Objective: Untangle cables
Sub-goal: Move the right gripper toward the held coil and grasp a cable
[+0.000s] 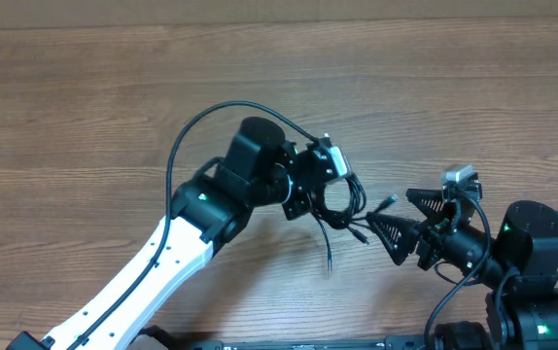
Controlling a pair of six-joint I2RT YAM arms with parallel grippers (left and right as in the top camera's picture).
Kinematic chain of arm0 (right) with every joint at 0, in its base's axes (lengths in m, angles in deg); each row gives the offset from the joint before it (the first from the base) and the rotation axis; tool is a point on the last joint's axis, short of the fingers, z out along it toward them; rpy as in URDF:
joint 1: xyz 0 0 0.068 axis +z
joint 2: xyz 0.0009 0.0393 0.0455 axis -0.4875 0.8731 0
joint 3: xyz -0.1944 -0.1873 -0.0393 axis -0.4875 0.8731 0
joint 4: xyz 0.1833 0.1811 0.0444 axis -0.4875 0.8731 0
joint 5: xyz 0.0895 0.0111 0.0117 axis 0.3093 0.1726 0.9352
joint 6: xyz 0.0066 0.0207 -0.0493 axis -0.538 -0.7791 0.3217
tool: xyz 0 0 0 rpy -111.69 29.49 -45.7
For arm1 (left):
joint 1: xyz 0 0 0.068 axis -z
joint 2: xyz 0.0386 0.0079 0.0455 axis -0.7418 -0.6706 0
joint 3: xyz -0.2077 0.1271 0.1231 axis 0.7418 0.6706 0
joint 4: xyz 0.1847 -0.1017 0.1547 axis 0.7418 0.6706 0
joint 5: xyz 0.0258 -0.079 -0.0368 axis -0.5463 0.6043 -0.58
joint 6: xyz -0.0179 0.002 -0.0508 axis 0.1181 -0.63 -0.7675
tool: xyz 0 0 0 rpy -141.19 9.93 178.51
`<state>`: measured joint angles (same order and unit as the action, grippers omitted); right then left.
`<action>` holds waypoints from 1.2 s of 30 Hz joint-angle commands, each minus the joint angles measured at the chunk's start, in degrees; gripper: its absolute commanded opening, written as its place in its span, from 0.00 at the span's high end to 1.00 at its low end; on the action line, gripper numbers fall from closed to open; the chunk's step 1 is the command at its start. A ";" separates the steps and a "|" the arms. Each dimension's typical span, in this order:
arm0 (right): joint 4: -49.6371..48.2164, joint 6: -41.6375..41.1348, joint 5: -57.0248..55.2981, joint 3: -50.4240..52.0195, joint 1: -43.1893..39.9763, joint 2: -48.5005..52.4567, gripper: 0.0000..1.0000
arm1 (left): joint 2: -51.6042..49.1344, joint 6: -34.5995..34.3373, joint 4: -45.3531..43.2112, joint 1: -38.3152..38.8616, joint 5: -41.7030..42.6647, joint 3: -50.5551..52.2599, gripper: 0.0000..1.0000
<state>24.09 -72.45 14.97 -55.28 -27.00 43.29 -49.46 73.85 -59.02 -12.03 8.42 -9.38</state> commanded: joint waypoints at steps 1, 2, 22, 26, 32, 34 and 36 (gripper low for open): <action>-0.09 0.76 -1.51 -1.55 -0.33 -0.24 0.00 | 0.74 1.09 -0.96 1.70 3.39 -1.18 0.96; -0.09 0.76 -1.49 -1.55 -0.33 -0.24 0.00 | 0.74 1.07 -1.25 1.95 3.39 -1.18 0.96; 1.73 0.83 -3.56 -1.55 -0.31 -0.24 0.00 | 0.50 -5.16 -4.83 2.05 3.15 -1.18 0.96; 1.92 0.83 -3.58 -1.55 -0.33 -0.24 0.00 | 0.44 -7.98 -4.44 2.05 0.85 -1.18 0.96; 1.97 0.81 -3.61 -1.55 -0.33 -0.24 0.00 | 0.42 -8.22 -4.00 2.12 0.59 -1.18 0.96; 1.92 0.83 -3.61 -1.55 -0.33 -0.24 0.00 | 0.35 -8.20 -4.02 2.16 0.57 -1.18 0.96; 1.77 0.81 -3.61 -1.55 -0.33 -0.24 0.00 | 0.22 -8.22 -4.02 2.19 0.59 -1.18 0.96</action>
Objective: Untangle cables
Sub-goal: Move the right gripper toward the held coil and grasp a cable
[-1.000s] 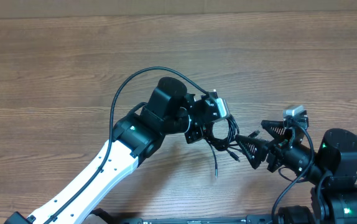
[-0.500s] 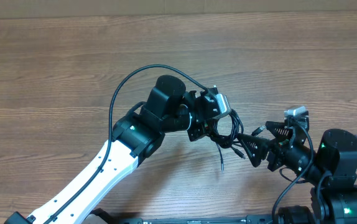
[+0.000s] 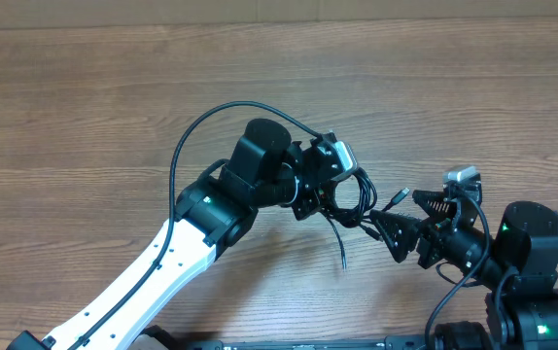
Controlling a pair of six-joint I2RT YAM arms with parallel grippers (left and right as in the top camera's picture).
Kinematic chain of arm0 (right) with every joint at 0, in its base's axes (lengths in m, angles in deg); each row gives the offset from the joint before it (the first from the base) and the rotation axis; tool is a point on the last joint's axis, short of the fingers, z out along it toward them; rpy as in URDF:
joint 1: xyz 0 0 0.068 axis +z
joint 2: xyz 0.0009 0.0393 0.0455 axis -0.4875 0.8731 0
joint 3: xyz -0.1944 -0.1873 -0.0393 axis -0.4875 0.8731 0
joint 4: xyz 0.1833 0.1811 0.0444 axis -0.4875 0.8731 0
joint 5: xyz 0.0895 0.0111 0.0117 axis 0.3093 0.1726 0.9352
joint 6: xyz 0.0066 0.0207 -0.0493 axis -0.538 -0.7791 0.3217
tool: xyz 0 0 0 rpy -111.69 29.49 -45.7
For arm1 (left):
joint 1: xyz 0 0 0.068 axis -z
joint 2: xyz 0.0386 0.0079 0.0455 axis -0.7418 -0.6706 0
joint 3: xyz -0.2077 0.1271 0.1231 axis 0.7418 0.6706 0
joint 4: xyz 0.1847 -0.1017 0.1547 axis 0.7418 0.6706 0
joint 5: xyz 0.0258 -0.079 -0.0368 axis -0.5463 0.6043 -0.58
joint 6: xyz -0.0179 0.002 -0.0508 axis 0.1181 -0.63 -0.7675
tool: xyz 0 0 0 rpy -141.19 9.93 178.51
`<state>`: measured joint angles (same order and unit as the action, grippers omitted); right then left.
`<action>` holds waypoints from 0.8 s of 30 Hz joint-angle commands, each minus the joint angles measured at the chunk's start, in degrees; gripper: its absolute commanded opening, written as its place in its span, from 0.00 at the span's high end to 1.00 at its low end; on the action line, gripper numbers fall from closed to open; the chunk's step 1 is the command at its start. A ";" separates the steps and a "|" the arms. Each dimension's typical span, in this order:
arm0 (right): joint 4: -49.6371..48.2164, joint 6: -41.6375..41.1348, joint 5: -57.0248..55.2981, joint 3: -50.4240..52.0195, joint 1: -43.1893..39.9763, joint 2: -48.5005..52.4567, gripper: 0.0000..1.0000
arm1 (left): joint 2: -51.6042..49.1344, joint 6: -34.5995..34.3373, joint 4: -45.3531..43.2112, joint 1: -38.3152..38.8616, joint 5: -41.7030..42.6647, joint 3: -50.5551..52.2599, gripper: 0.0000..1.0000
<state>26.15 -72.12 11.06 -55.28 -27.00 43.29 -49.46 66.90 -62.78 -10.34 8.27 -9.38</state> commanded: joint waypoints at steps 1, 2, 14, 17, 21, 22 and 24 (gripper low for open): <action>-0.28 0.48 0.31 -1.55 -0.33 -0.24 0.00 | 0.07 -1.40 -0.24 0.72 0.72 -1.18 0.96; -0.28 0.48 0.31 -1.55 -0.33 -0.24 0.00 | -0.20 -1.44 -0.26 1.07 0.74 -1.18 0.96; -0.15 -0.22 -3.23 -1.55 -0.33 1.07 0.00 | -0.74 -1.38 -1.27 3.04 3.17 -1.18 0.96; 0.85 -0.20 -5.95 -1.55 -0.33 2.25 0.00 | -0.74 -1.07 -1.36 3.04 5.16 -1.18 0.96; 1.01 -0.20 -6.86 -1.55 -0.33 4.79 0.00 | -0.74 -0.92 -1.33 3.04 10.64 -1.18 0.96; 1.03 -0.20 -6.88 -1.55 -0.33 5.51 0.00 | -0.74 -0.72 -1.29 3.04 11.52 -1.18 0.96; 1.03 -0.20 -6.88 -1.55 -0.33 6.86 0.00 | -0.74 0.74 -1.14 3.04 12.52 -1.18 0.96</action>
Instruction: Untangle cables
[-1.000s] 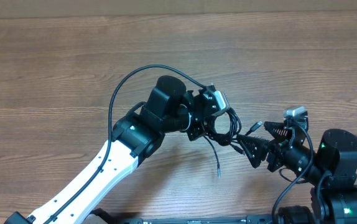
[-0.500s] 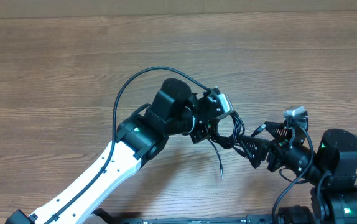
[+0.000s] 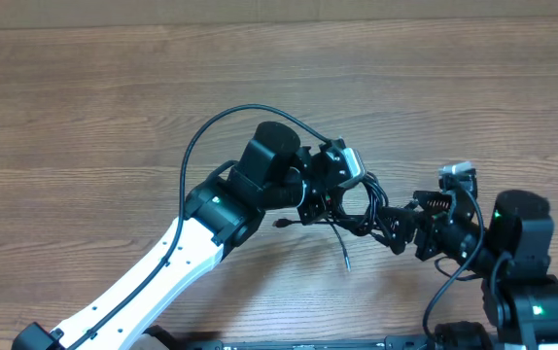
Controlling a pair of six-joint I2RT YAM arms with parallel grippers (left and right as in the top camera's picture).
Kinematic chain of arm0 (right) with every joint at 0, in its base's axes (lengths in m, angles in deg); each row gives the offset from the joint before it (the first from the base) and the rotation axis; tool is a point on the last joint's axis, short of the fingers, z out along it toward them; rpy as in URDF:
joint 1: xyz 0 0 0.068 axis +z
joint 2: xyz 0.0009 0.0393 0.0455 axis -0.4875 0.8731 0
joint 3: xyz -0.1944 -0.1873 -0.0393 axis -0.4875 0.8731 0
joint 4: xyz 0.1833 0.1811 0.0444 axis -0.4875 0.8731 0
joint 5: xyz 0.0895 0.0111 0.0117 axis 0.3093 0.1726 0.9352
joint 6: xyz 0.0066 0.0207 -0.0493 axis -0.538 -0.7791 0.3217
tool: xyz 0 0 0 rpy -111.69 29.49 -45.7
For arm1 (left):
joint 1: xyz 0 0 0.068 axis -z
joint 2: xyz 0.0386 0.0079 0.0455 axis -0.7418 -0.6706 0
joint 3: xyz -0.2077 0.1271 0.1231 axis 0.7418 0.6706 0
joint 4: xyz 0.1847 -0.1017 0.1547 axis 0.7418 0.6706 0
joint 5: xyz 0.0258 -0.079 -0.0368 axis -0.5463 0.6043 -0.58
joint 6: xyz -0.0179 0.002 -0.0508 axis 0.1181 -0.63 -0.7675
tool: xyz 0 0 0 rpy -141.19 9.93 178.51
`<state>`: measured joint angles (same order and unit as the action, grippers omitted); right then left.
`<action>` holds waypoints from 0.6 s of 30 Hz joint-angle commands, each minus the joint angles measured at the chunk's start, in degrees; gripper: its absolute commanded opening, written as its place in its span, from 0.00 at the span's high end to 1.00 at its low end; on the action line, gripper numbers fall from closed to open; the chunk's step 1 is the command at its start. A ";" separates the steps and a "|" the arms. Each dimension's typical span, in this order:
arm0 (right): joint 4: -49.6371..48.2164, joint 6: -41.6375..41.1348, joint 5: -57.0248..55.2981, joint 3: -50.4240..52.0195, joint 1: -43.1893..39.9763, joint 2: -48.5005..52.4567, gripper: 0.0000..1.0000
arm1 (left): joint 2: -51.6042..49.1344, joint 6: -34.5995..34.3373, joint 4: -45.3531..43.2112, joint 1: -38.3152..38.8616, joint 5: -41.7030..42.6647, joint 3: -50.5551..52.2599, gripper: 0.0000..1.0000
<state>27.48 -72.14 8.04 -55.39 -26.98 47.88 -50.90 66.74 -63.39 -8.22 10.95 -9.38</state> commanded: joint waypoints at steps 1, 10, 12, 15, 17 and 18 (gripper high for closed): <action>-0.31 -0.17 -3.98 -1.44 -0.35 2.51 0.00 | 0.70 0.94 -0.52 0.92 9.90 -1.18 0.96; -0.28 -1.68 -7.72 -1.44 -0.35 3.85 0.00 | 0.70 6.25 -0.48 0.92 18.84 -1.18 0.96; -0.26 -1.68 -7.65 -1.44 -0.35 3.85 0.00 | 0.70 6.23 -0.44 0.76 17.25 -1.18 0.96; -0.24 -1.68 -7.67 -1.44 -0.35 3.85 0.00 | 0.70 6.03 -0.07 0.76 14.19 -1.18 0.96; -0.26 -1.68 -7.74 -1.44 -0.35 3.85 0.00 | 0.72 6.03 0.17 0.76 14.67 -1.18 0.96; -0.28 -1.68 -7.96 -1.44 -0.35 3.85 0.00 | 0.74 6.03 0.31 0.76 14.86 -1.18 0.96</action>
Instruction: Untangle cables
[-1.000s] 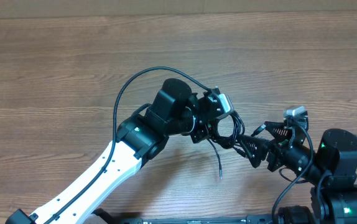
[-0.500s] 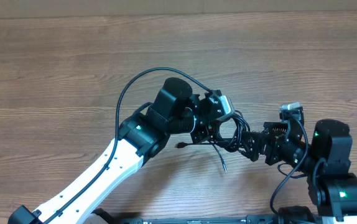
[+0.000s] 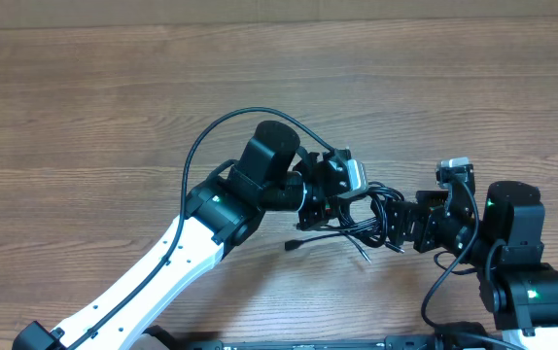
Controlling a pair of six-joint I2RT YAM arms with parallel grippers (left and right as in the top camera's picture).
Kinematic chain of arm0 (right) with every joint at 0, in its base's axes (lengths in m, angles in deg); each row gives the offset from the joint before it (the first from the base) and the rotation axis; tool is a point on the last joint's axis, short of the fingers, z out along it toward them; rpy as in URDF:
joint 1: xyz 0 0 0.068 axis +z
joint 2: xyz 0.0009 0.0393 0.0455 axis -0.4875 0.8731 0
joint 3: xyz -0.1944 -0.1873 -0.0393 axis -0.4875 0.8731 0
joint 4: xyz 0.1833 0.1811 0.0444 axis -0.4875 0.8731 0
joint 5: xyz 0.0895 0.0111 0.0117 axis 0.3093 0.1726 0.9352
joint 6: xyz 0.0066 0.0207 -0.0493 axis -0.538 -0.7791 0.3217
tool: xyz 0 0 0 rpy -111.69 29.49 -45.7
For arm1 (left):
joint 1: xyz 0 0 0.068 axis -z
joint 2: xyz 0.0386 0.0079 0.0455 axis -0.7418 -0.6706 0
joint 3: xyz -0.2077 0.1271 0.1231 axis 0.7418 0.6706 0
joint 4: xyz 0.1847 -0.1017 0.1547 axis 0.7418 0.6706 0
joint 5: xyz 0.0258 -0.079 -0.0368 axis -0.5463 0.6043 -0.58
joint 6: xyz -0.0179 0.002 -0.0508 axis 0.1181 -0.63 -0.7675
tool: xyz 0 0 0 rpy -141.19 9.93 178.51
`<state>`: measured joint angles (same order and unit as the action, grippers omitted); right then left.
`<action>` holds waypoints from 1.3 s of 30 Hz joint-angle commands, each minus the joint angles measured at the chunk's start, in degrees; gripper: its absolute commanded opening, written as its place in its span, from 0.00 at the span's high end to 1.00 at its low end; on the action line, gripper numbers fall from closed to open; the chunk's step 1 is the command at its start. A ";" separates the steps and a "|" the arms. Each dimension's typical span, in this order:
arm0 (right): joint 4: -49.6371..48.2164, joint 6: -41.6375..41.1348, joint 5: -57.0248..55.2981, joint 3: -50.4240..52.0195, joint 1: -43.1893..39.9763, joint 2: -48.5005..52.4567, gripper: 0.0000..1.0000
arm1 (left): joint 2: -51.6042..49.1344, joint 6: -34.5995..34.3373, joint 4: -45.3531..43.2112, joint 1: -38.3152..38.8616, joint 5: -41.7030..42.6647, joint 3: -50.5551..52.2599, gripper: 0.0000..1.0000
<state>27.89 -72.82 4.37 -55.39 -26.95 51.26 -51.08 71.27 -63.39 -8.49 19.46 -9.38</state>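
A tangle of thin black cables hangs between my two grippers above the wooden table. My left gripper comes in from the left and is shut on the left part of the tangle. My right gripper reaches in from the right, its fingers drawn together on the right side of the tangle. One loose cable end with a plug sticks out to the left below the left gripper. Another end points down toward the front edge.
The left arm's own black cable arcs over its wrist. The right arm's base stands at the front right. Bare wood stretches across the back and left of the table.
My right gripper has moved a little further left into the tangle and drawn its fingers together on it. The bundle has stretched sideways and a plug end now points left.
At first my left gripper held the coiled cables up while my right gripper stood wide open to the right, apart from them. The left then brought the bundle rightward and the right narrowed. Then the right reached the cables, and now both grip the tangle.
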 commanded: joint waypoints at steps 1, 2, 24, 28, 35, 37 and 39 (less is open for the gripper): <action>-0.68 -1.03 -4.70 -1.44 -0.37 0.46 0.00 | 0.92 1.53 0.44 1.03 6.71 -1.18 0.96; -0.66 -1.03 -4.66 -1.44 -0.37 0.46 0.00 | 0.92 1.53 0.48 1.03 6.62 -1.18 0.96; -0.33 -0.74 -3.37 -1.44 -0.37 0.46 0.00 | 0.92 -7.54 6.82 1.03 -14.88 -1.18 0.96; -0.57 -0.76 -3.58 -1.44 -0.37 0.46 0.00 | 0.92 -7.50 6.67 1.07 -10.54 -1.18 0.96; -1.97 -0.79 -3.78 -1.44 -0.37 0.52 0.00 | 0.92 -2.54 9.38 1.14 3.56 -1.18 0.96; -1.97 -0.83 -4.92 -1.44 -0.37 0.52 0.00 | 0.92 -2.51 11.34 1.14 4.24 -1.18 0.96; -1.88 -0.85 -5.84 -1.44 -0.37 0.52 0.00 | 0.92 -2.49 13.16 1.14 5.14 -1.18 0.96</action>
<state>26.63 -73.45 1.42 -55.39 -26.98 51.96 -51.08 66.55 -52.59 -7.83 16.88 -9.59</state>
